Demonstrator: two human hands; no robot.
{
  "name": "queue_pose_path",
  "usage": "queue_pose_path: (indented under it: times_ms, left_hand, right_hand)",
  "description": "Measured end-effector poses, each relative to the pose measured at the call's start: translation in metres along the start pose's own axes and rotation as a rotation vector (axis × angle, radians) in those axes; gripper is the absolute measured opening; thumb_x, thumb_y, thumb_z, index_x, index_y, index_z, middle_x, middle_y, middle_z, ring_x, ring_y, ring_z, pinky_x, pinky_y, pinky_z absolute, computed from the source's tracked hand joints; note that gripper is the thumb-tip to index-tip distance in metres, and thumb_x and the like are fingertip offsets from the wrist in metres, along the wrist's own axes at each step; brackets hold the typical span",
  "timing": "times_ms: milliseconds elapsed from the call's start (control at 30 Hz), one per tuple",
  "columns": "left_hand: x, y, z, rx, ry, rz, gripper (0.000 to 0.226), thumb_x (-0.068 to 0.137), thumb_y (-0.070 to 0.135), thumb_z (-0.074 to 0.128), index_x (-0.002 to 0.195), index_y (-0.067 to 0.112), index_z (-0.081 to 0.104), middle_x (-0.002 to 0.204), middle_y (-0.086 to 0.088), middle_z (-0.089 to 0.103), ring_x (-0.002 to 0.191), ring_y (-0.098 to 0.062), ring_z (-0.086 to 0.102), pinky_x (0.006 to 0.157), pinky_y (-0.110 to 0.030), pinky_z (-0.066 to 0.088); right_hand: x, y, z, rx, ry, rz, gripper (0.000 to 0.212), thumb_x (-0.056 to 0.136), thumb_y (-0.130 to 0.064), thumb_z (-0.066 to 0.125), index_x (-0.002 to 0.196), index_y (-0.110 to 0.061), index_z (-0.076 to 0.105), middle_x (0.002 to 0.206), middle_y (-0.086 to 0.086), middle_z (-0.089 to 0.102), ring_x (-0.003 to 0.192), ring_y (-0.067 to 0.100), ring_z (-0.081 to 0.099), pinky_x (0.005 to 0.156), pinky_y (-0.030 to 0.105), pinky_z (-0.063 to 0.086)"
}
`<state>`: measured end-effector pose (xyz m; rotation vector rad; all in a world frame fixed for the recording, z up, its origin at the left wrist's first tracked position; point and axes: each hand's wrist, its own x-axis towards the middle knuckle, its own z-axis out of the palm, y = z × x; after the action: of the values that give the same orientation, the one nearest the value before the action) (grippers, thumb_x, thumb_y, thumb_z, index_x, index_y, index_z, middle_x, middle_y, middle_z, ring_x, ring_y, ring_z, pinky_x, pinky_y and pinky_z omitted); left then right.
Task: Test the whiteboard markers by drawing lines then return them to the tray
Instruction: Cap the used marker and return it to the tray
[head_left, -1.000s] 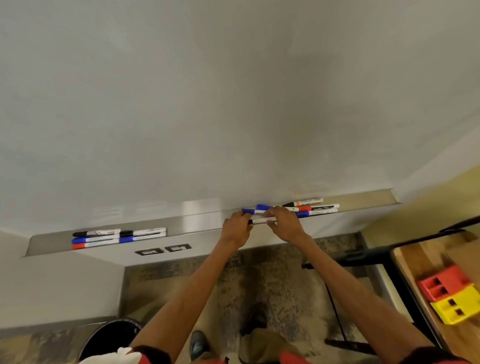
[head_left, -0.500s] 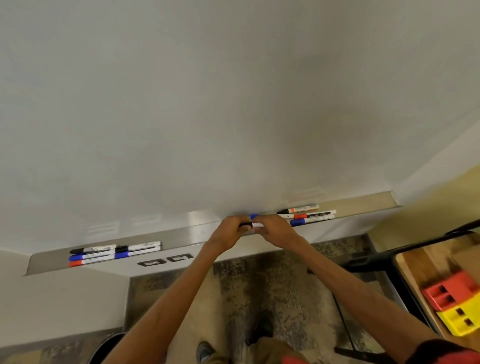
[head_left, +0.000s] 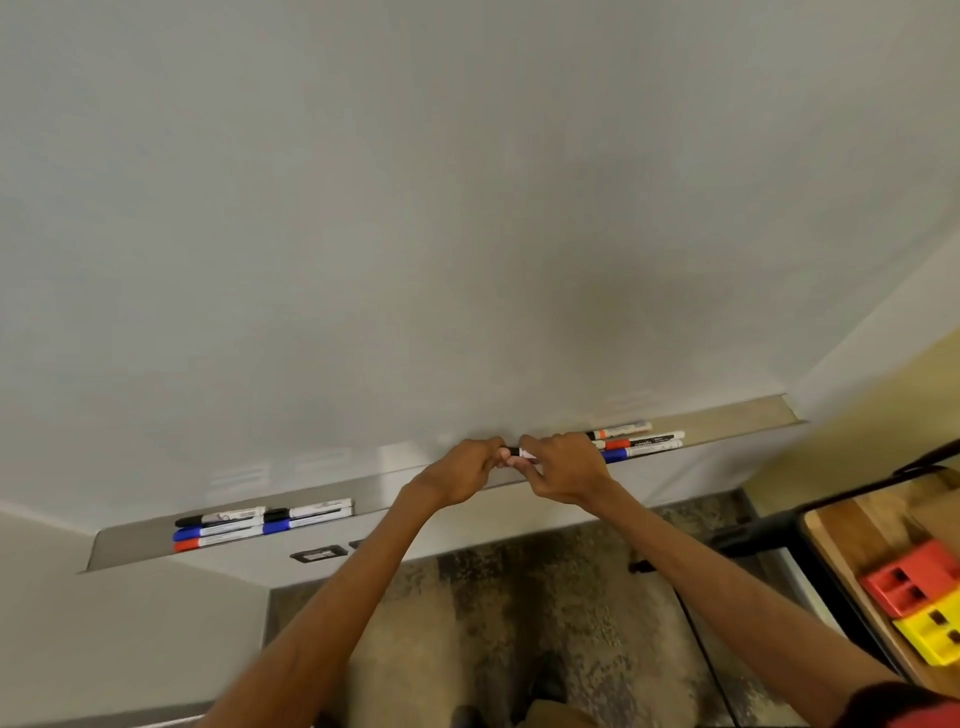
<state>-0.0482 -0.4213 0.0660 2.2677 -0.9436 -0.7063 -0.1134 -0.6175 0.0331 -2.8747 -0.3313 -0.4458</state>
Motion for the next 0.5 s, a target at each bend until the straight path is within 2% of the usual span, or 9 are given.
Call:
queue_pose_path:
  times_ms: [100,233,400,500]
  left_hand:
    - [-0.014,0.001,-0.006,0.021,0.04,0.042,0.032,0.108,0.026,0.036,0.099,0.01,0.062,0.083,0.008,0.056,0.073,-0.001,0.052,0.069,-0.014,0.037]
    - [-0.033,-0.003,-0.011,0.038,0.081,0.07,0.034,0.107,0.029,0.036,0.097,0.009,0.062,0.082,0.006,0.057,0.073,-0.006,0.051,0.07,-0.02,0.038]
    - [-0.055,-0.003,-0.017,0.064,0.13,0.11,0.031,0.107,0.032,0.035,0.09,0.018,0.057,0.076,0.011,0.053,0.069,-0.007,0.05,0.068,-0.021,0.038]
    - [-0.068,-0.003,-0.024,0.06,0.194,0.119,0.033,0.107,0.034,0.036,0.089,0.015,0.057,0.074,0.007,0.053,0.066,-0.008,0.048,0.065,-0.023,0.037]
  right_hand:
    - [0.002,-0.015,-0.008,-0.061,0.0,0.02,0.051,0.094,-0.057,0.039,0.074,-0.017,0.064,0.052,-0.002,0.062,0.039,0.016,0.054,0.043,0.023,0.043]
    - [0.003,-0.036,-0.012,-0.09,-0.036,0.044,0.061,0.093,-0.061,0.031,0.07,-0.015,0.064,0.053,0.001,0.062,0.041,0.018,0.053,0.047,0.023,0.042]
    - [0.005,-0.061,-0.028,-0.127,-0.097,0.053,0.064,0.094,-0.064,0.027,0.071,-0.015,0.063,0.057,0.003,0.063,0.046,0.016,0.047,0.053,0.025,0.039]
    - [0.002,-0.07,-0.035,-0.115,-0.088,0.128,0.07,0.091,-0.072,0.021,0.066,-0.018,0.058,0.059,0.003,0.062,0.048,0.016,0.047,0.055,0.025,0.036]
